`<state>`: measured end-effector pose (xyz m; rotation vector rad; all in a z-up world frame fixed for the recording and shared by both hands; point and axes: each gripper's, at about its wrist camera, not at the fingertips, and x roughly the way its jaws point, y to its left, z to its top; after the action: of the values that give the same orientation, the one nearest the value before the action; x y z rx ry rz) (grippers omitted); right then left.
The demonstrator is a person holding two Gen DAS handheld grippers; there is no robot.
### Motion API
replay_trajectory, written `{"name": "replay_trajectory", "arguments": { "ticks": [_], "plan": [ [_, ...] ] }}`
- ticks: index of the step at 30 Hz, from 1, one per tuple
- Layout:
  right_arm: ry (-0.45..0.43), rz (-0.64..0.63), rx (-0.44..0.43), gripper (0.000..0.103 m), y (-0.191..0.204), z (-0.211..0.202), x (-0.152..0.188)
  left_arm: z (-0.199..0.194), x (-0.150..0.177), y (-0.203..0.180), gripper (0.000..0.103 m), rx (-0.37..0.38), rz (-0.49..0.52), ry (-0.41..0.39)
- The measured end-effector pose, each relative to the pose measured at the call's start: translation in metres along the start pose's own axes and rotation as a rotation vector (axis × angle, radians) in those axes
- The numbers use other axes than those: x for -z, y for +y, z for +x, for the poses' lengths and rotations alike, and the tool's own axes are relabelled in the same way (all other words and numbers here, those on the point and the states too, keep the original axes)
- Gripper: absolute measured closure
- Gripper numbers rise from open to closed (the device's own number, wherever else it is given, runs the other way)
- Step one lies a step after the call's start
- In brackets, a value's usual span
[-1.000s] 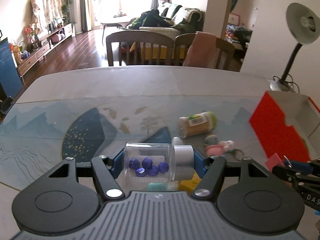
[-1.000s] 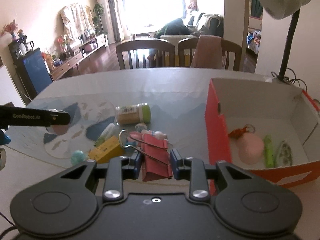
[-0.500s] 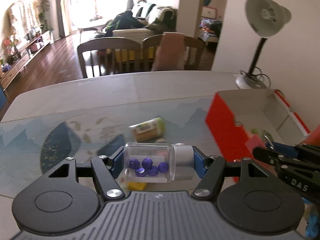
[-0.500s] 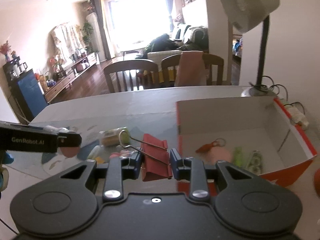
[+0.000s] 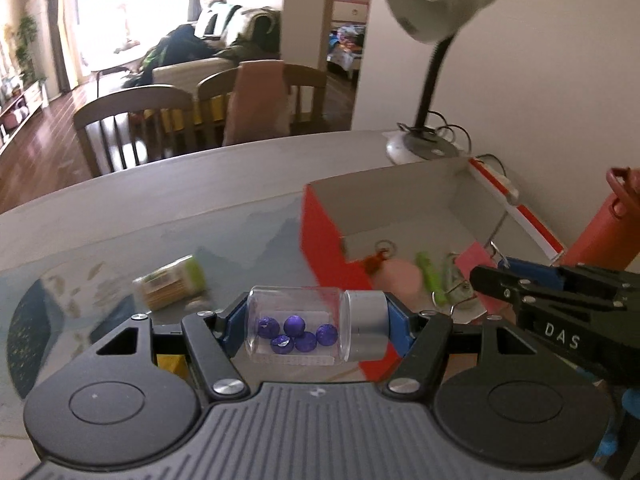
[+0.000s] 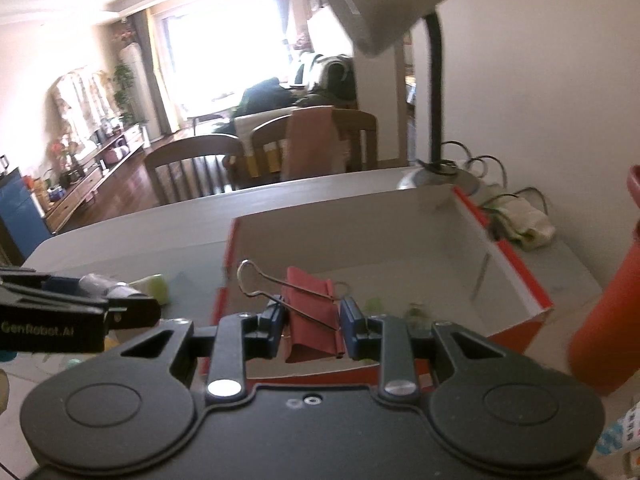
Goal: Organize rigid objects
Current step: 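Carry the jar and binder clip with both tools into the red box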
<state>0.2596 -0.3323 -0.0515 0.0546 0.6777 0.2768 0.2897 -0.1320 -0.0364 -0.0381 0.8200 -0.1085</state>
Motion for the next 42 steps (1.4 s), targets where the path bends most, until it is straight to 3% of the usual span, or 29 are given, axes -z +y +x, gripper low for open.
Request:
{"name": "replay_trajectory", "arguments": {
  "ticks": [12,21,30,42],
  "plan": [
    [0.054,0.039,0.071,0.074,-0.058,0.035,-0.004,0.056,-0.014,-0.062,0.035,0.057,0.098,0.056],
    [0.123,0.057,0.107,0.074,-0.090,0.075,-0.008,0.106,-0.030,-0.097,0.035,0.032,0.183,0.067],
    [0.189,0.042,0.110,0.074,-0.098,0.107,-0.010,0.154,-0.035,-0.111,0.035,0.060,0.209,0.139],
    [0.261,0.032,0.123,0.074,-0.095,0.120,-0.003,0.177,-0.027,-0.115,0.035,0.075,0.217,0.278]
  ]
}}
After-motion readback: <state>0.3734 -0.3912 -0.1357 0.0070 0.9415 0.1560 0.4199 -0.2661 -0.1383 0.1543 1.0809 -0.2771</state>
